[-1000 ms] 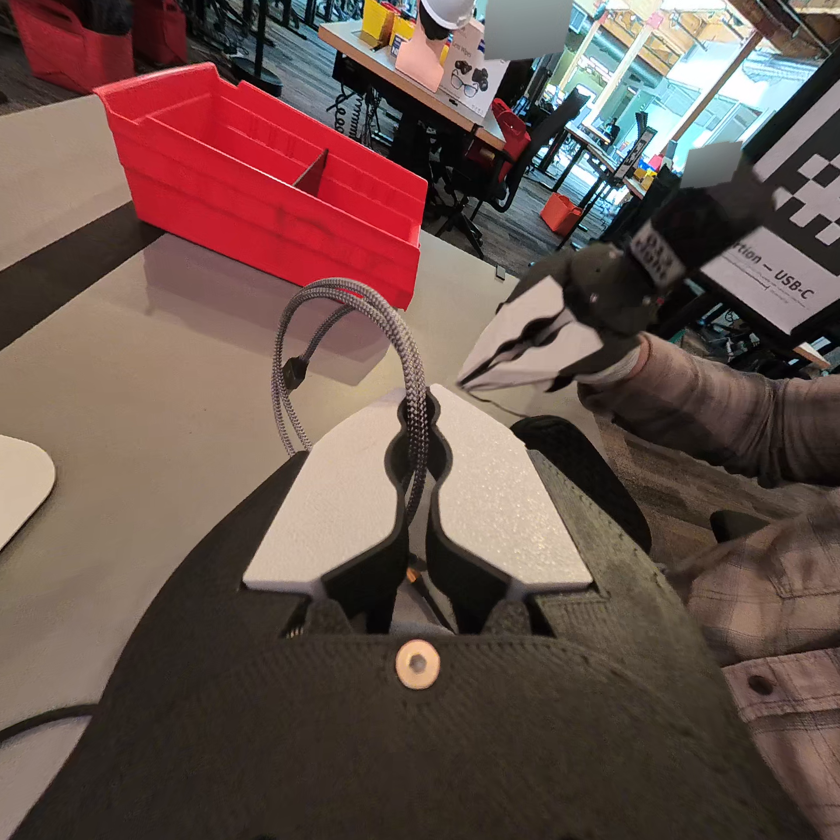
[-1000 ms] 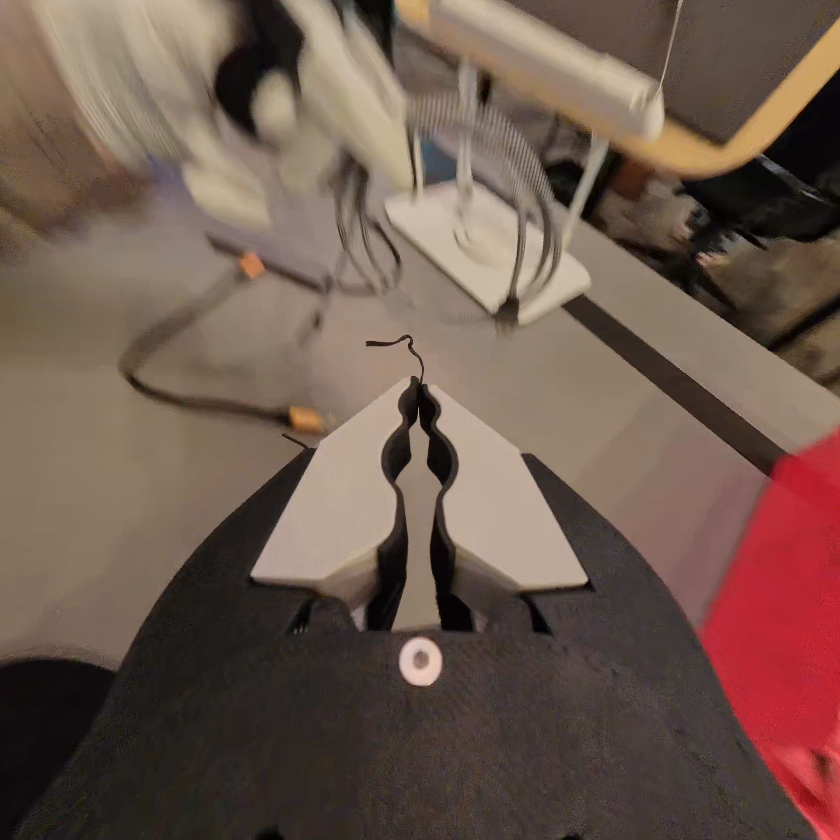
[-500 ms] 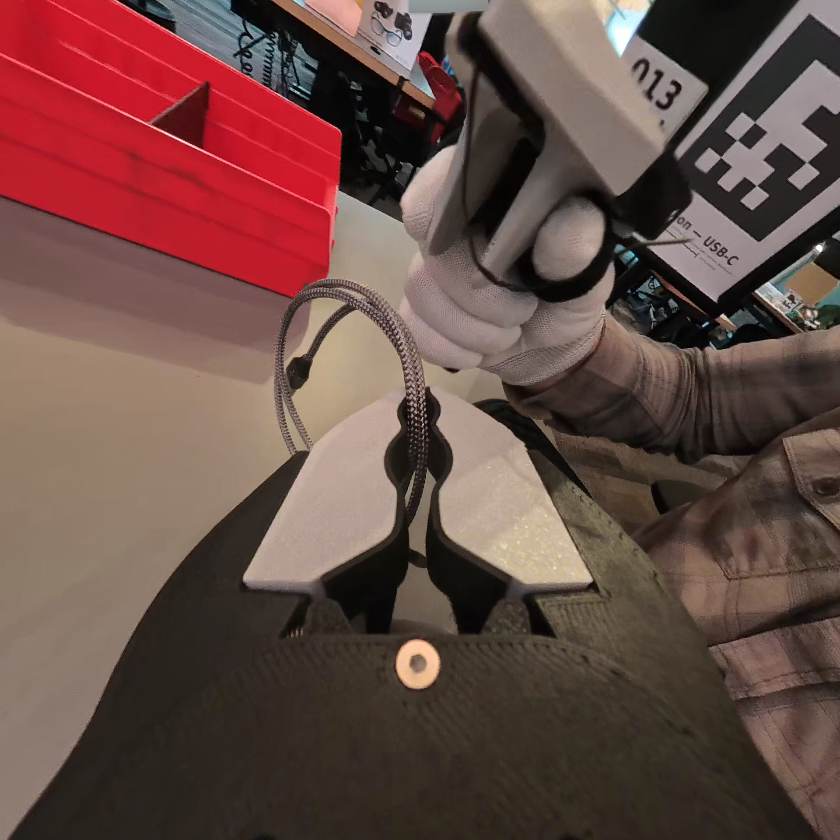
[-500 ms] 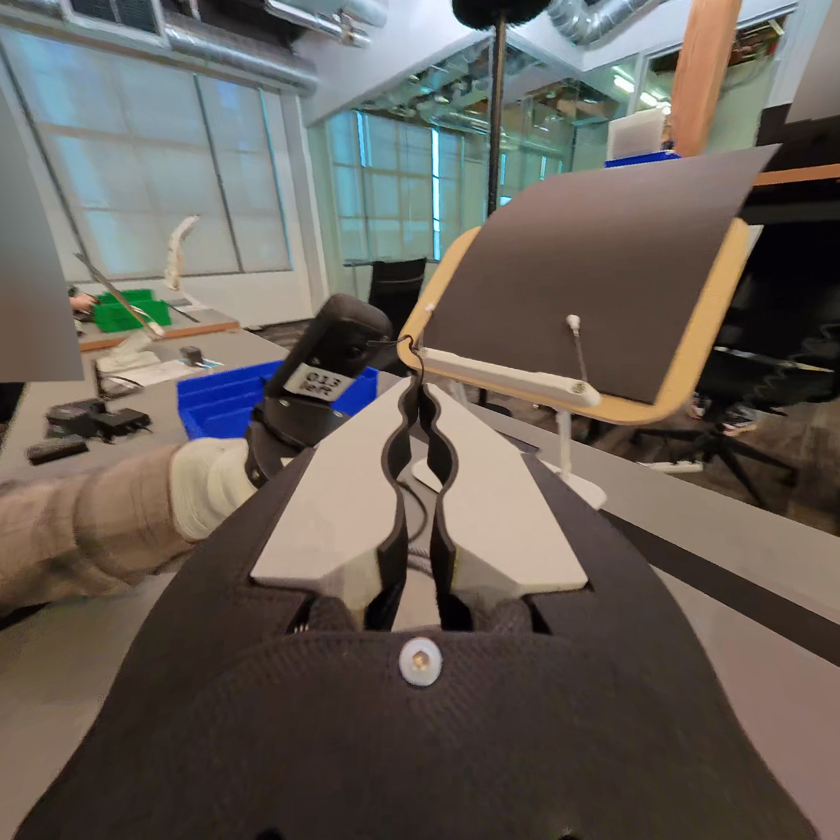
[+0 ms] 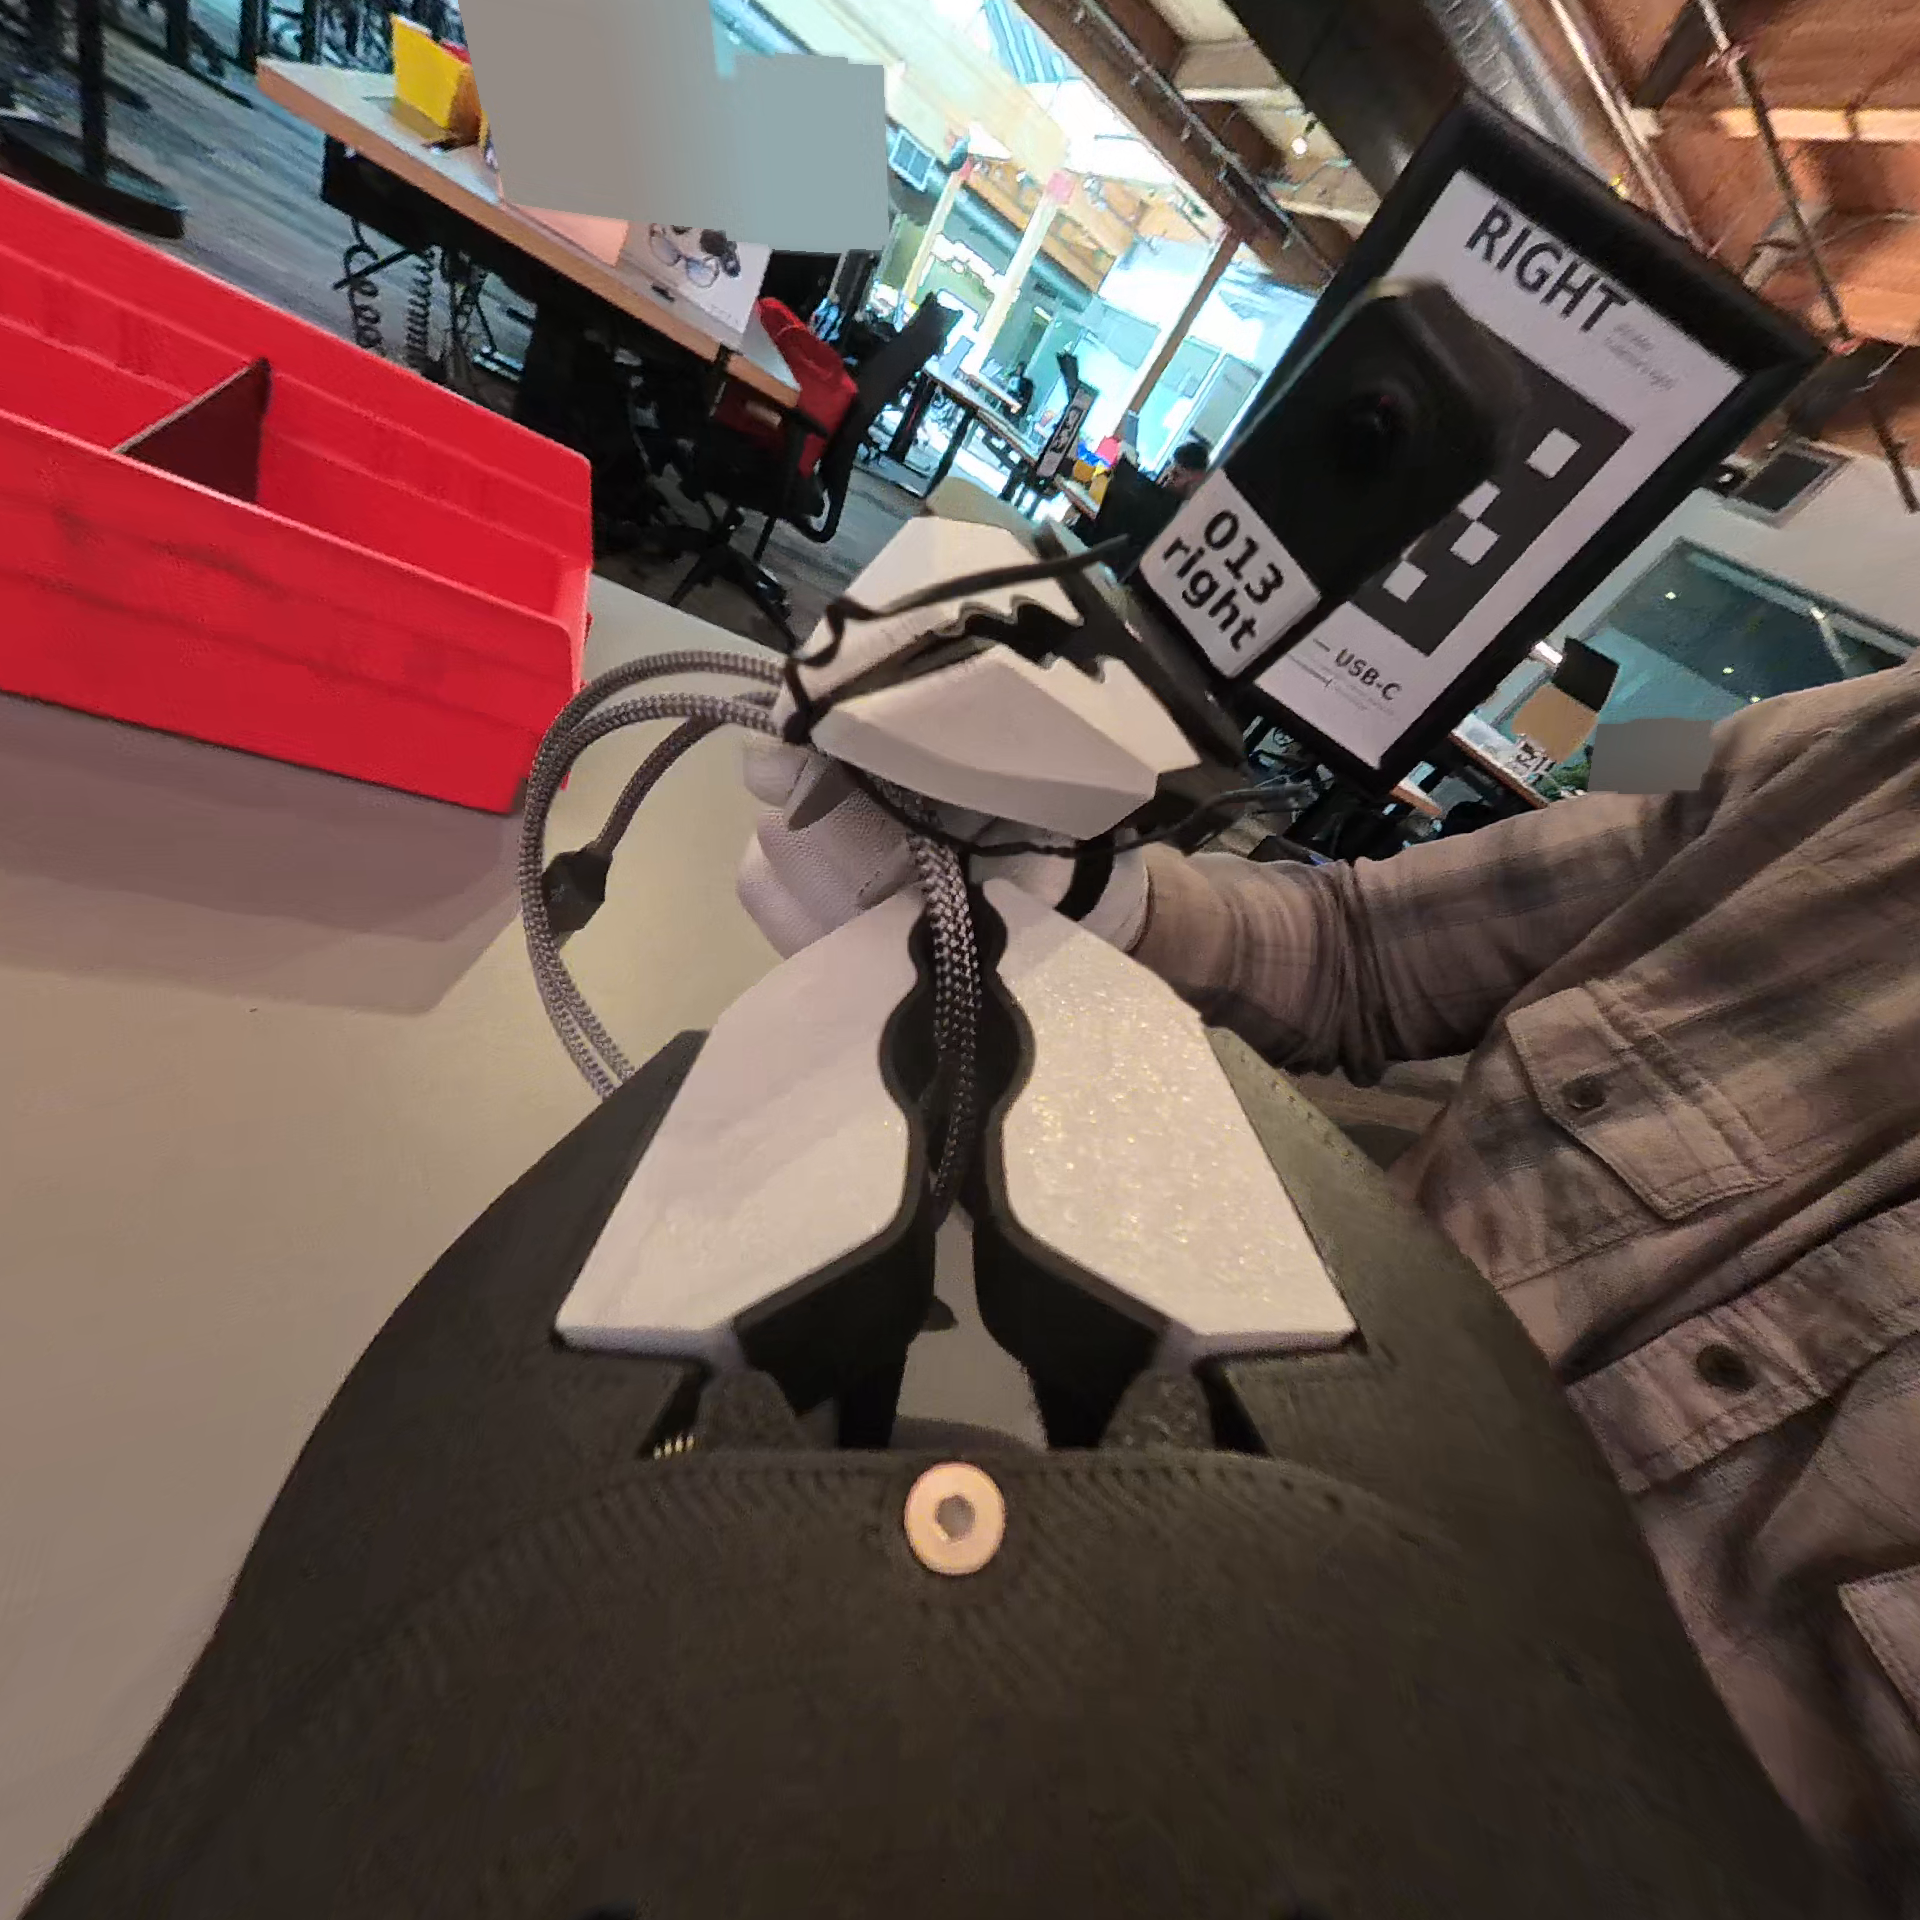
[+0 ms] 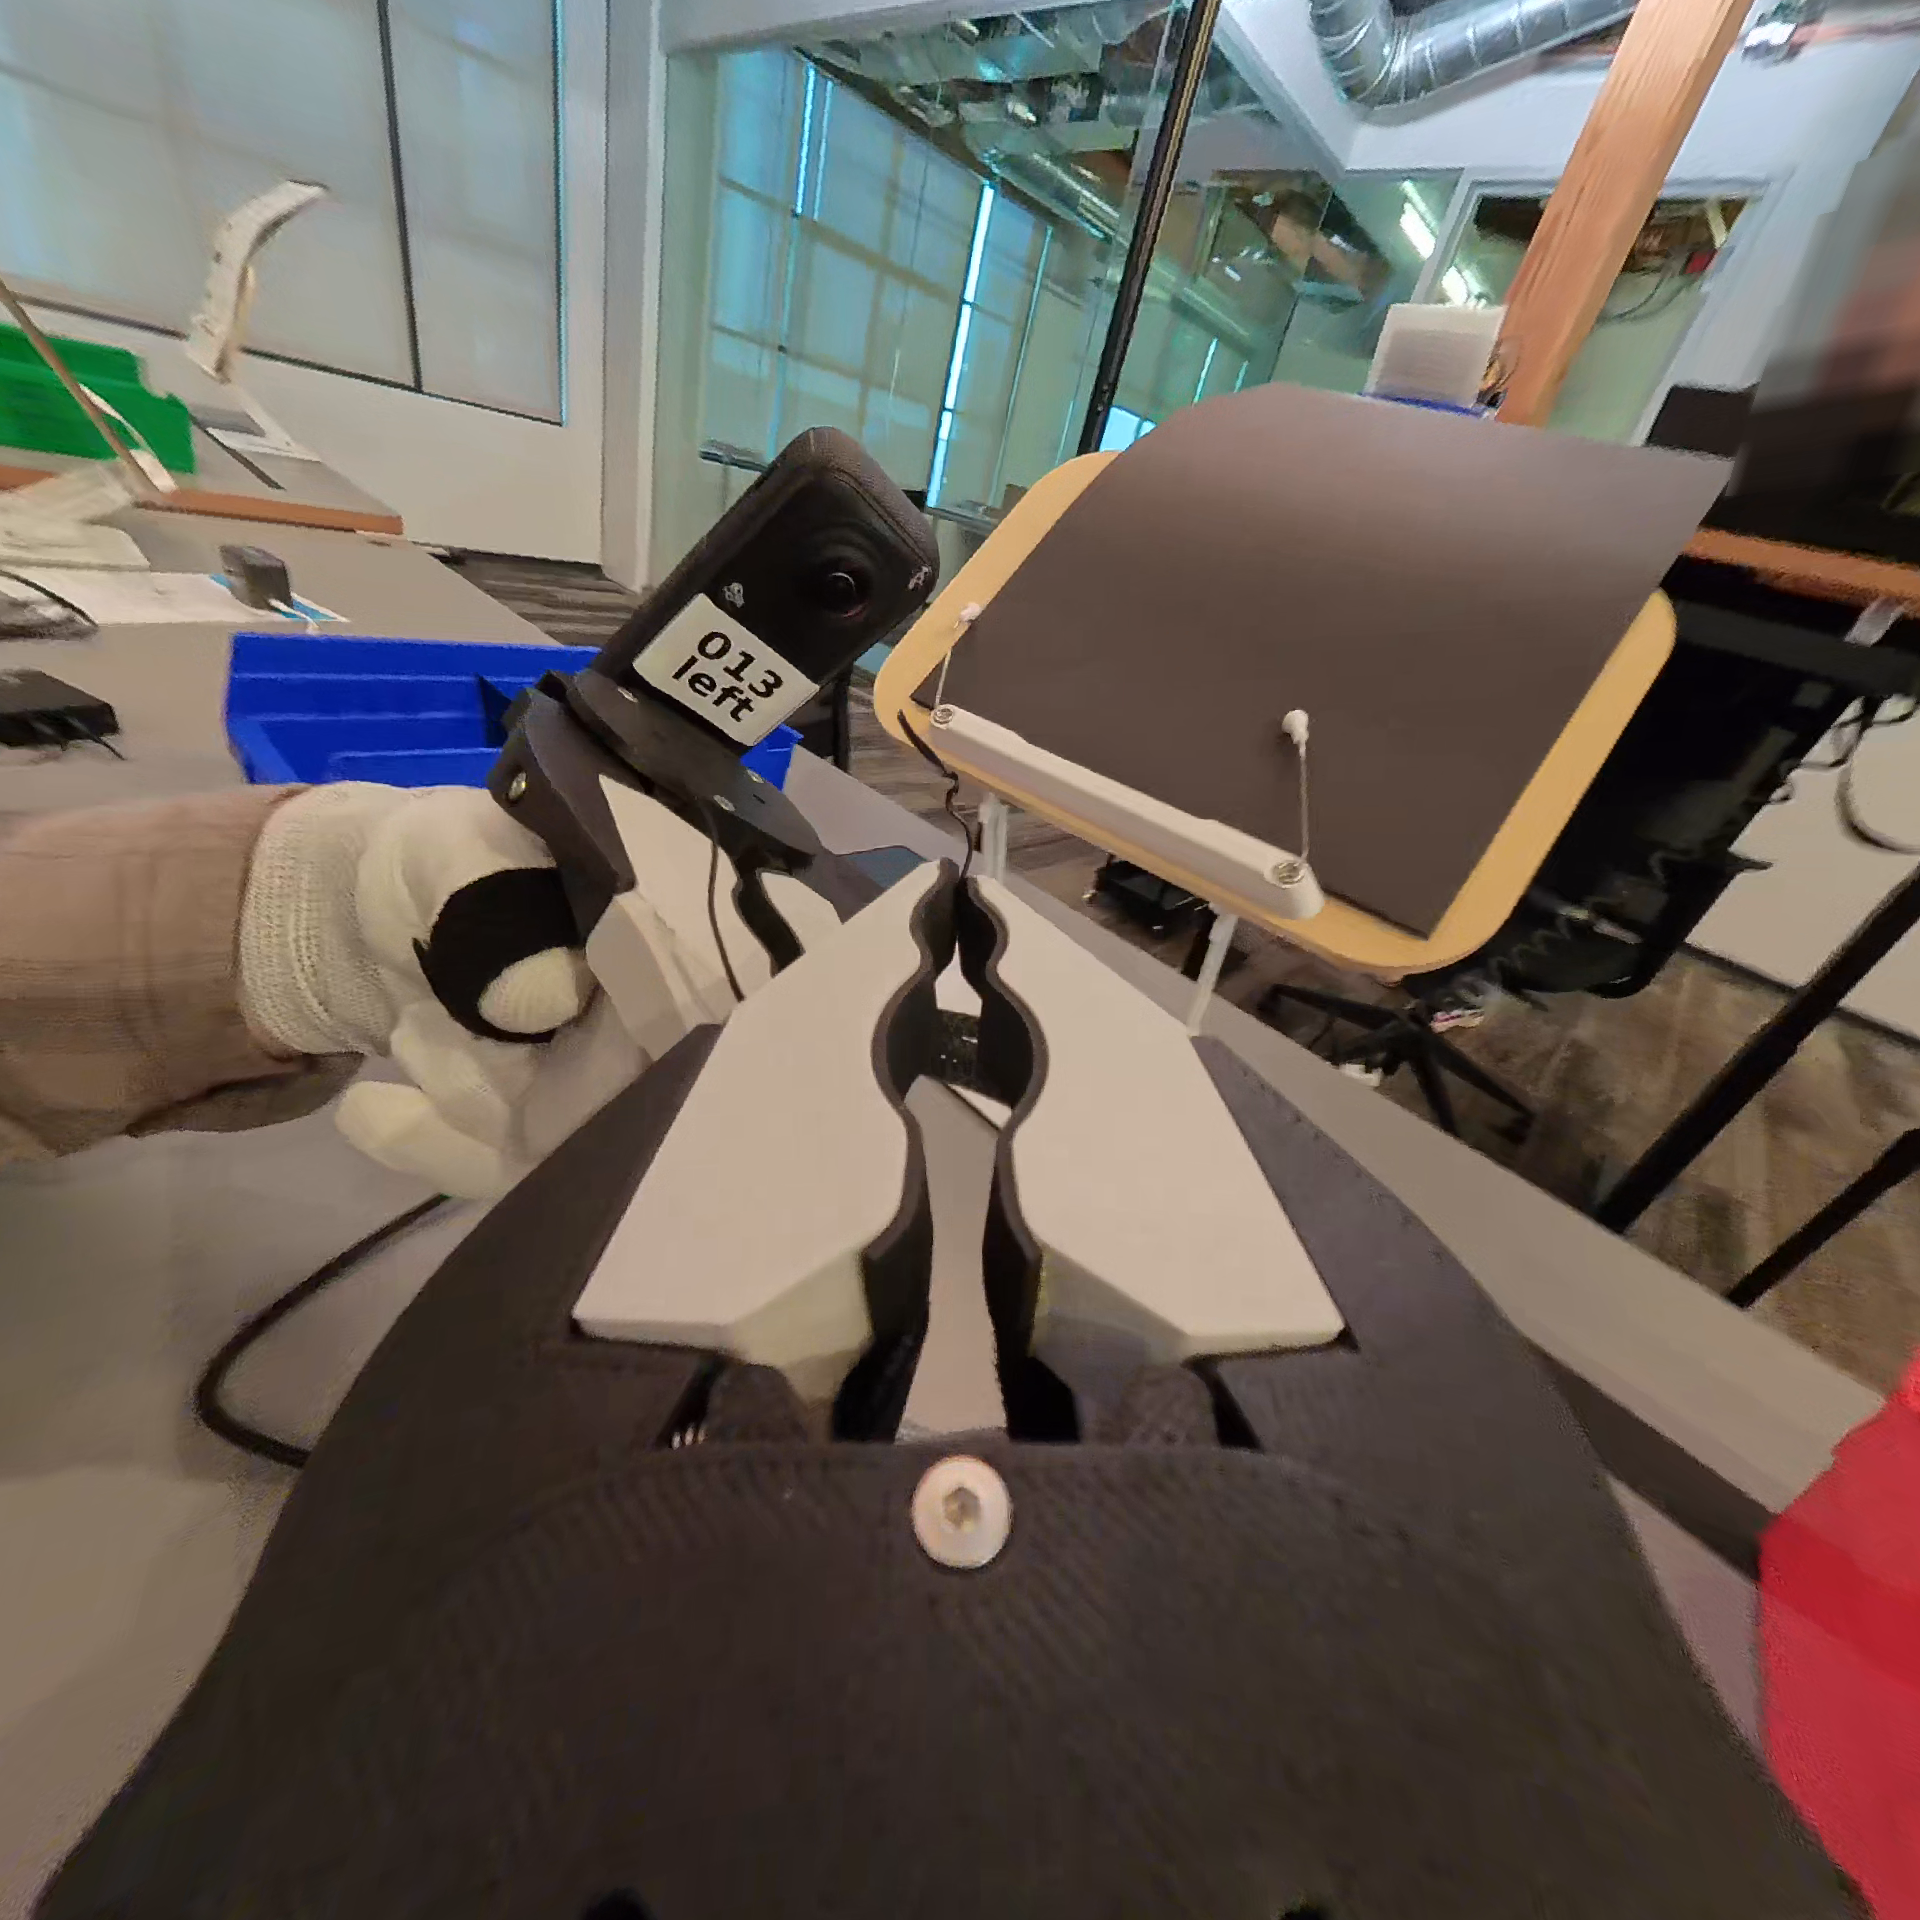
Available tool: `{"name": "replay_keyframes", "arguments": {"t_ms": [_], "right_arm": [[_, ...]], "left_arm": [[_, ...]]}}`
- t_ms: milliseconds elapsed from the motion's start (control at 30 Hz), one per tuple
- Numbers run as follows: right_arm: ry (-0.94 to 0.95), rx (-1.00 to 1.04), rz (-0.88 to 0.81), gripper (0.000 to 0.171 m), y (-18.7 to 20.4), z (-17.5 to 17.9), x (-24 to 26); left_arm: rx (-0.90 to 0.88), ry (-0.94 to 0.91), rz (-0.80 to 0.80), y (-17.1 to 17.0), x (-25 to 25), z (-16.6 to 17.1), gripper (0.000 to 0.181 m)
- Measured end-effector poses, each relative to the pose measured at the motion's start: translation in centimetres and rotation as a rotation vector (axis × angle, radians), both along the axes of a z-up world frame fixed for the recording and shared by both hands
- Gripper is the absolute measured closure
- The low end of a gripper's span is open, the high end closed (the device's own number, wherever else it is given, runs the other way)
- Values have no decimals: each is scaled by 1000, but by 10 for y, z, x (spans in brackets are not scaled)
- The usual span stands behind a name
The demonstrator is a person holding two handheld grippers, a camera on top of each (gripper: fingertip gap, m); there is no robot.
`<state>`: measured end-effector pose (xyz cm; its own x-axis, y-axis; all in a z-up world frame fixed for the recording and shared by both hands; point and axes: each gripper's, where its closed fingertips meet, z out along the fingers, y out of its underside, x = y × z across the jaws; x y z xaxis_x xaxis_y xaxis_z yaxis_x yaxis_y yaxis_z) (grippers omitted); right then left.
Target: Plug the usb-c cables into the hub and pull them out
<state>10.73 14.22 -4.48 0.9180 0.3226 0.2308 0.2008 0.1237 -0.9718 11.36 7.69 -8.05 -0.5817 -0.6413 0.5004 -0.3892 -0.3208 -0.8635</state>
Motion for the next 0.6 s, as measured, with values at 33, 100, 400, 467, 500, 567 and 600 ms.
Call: {"name": "replay_keyframes", "arguments": {"t_ms": [33,100,400,467,500,567,600], "right_arm": [[-27,16,-11,171,-1,1,0],[-63,32,-24,171,-2,2,0],[-420,108,-103,171,-15,11,3],[-475,92,-115,171,-15,11,5],[-486,87,-107,171,-16,12,5],[-538,80,-106,171,-16,20,6],[-609,79,-132,171,-16,25,11]], "left_arm": [[-11,-11,-9,-1,-1,2,179],[-38,-47,-28,-3,-4,9,178],[-107,-117,-23,8,-10,23,179],[-92,-96,-18,9,-9,21,179],[-76,-83,-10,9,-8,18,178],[-57,-70,1,9,-6,14,179],[-48,-47,17,12,-4,10,179]]}}
